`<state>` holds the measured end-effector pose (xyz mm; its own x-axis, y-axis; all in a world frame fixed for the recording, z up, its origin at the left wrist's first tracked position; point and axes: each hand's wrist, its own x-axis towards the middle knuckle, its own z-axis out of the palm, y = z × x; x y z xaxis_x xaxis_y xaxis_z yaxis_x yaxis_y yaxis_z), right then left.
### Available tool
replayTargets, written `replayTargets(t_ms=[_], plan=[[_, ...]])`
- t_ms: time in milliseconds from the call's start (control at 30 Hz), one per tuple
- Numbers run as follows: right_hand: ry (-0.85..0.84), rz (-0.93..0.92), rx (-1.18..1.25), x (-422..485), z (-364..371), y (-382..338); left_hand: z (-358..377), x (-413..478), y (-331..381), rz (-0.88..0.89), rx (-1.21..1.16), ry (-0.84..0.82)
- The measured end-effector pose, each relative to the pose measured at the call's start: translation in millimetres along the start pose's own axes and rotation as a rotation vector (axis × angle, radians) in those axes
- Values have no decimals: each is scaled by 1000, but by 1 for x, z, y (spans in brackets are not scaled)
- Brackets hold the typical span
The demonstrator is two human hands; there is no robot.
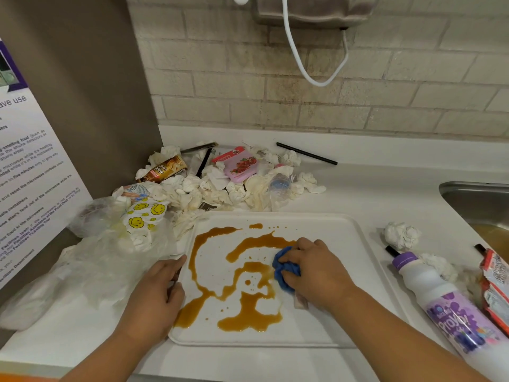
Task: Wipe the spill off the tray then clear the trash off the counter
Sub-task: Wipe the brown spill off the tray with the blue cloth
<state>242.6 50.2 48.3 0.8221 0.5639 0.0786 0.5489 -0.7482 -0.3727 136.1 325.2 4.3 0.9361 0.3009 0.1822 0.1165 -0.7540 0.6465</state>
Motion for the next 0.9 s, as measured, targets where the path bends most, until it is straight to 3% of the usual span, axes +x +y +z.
replayTargets(t_ms=[100, 200, 300, 367, 500, 667, 800, 900], plan=[[-10, -57, -79, 0, 8, -8, 0, 0, 1, -5, 1, -2], [-78, -56, 23, 2, 3, -7, 0, 0, 1, -4, 8, -7], [-9, 34, -53, 11, 4, -2, 0, 0, 1, -4, 9, -3], [-3, -8, -100, 11, 6, -9, 0, -1, 1, -6, 8, -3], [-149, -116, 89, 8, -7, -12, -1, -1, 2, -6, 1, 0], [-60, -12, -96, 12, 3, -8, -1, -1, 1, -6, -6, 1], [-123, -166, 26, 0, 1, -9, -1, -2, 3, -12, -12, 0], [-128, -130, 31, 3, -2, -4, -1, -1, 3, -4, -6, 11]])
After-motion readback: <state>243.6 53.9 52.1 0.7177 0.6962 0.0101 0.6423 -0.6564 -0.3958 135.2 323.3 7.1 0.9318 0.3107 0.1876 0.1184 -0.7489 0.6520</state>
